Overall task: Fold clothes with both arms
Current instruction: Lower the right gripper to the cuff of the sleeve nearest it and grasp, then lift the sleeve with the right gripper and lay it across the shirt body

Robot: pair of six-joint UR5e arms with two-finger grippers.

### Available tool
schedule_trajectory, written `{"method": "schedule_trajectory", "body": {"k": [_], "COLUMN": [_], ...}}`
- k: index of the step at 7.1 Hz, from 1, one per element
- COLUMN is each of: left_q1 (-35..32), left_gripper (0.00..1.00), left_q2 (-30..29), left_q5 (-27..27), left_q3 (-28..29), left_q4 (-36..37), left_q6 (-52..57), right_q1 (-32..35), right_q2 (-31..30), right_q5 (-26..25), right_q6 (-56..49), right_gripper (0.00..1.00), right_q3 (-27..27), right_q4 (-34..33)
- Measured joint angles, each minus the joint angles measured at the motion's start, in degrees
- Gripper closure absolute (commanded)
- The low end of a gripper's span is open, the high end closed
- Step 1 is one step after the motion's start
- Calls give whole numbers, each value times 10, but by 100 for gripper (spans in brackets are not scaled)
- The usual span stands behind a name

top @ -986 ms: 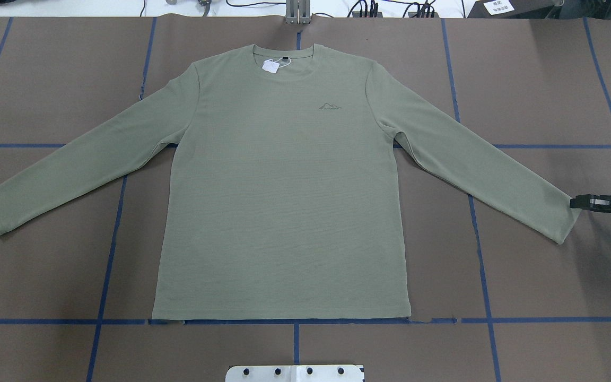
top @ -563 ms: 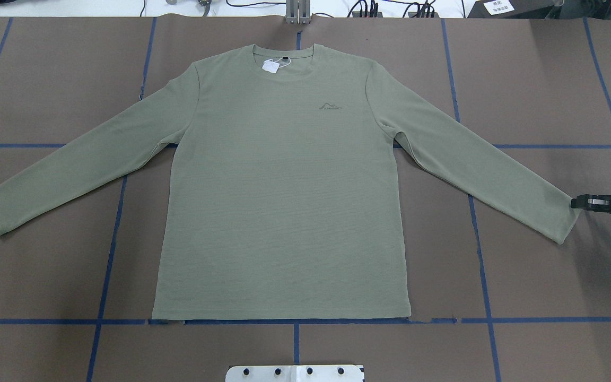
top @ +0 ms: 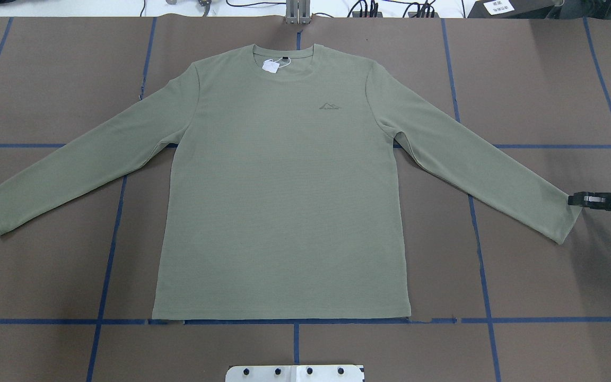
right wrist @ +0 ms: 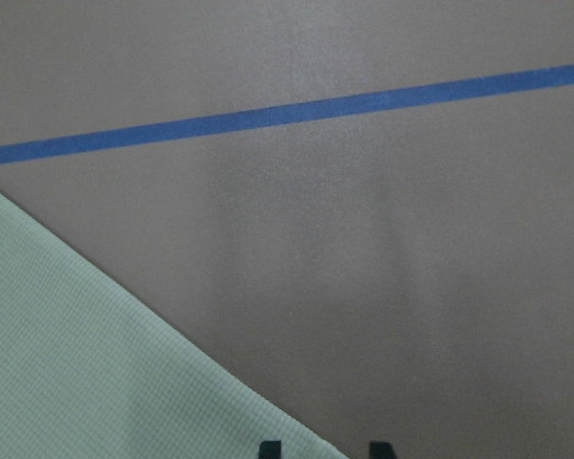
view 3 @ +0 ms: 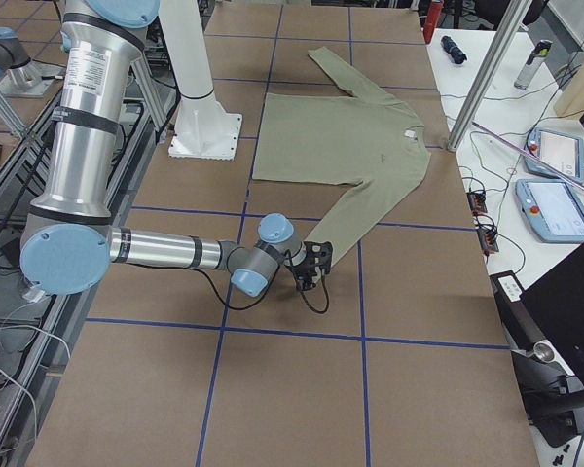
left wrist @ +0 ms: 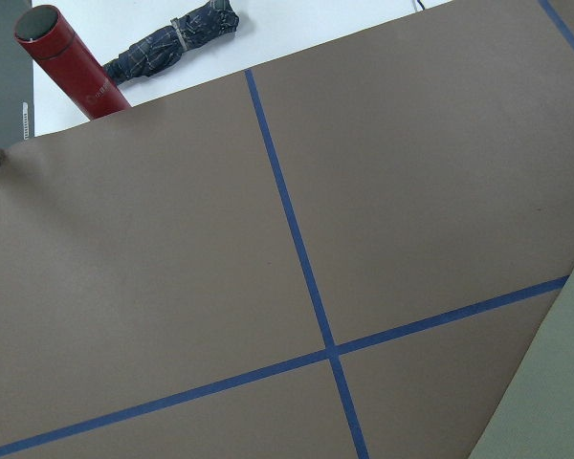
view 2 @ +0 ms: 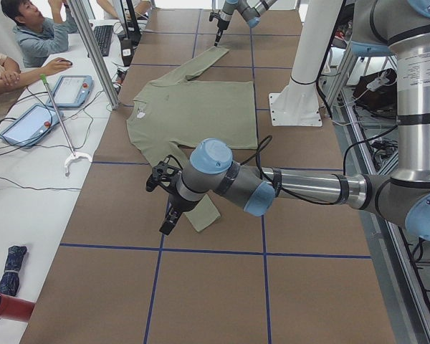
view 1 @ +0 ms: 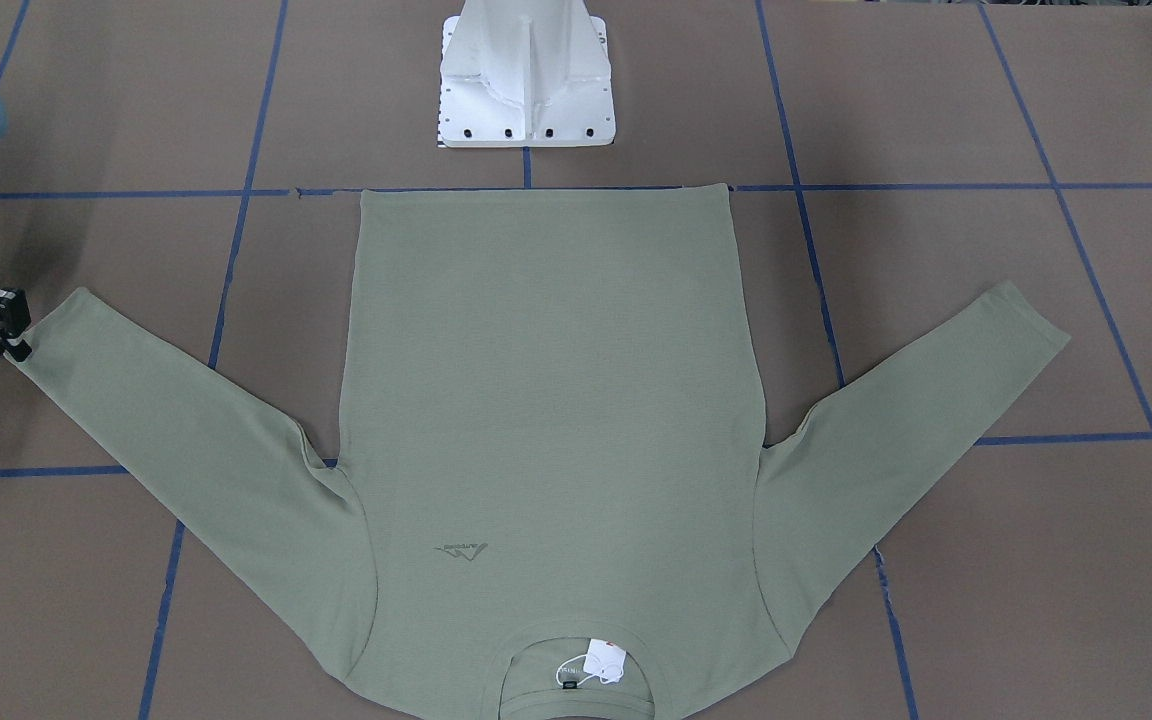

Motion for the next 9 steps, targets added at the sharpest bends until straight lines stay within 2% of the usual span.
{"method": "schedule_trajectory", "body": {"k": [1,4,5,6,7,8,9], "left_q1": [0,0,0,0,0,0,0], "left_gripper": [0,0,0,0,0,0,0], "left_q2": [0,0,0,2,4,5,5], "left_q5": [0,0,0,0,0,0,0], "left_q3": [0,0,0,0,0,0,0], "left_q4": [0,0,0,-1,-1,-1,-1], "left_q6": [0,0,0,1,1,0,0], "right_q1": [0,0,1,4,8,13,18], "right_q2": [0,0,-1,-1,2,23,77], "right_q5": [0,-9,-13,-13,-13,-16,-21], "right_q6": [1,-2,-4,-5,-4,-1,6], "right_gripper": [100,100,100,100,100,100,100], "right_q3": [0,4,20,62,132,217,276], "right_q4": [0,1,-5,-44,-133,-266,-402]}}
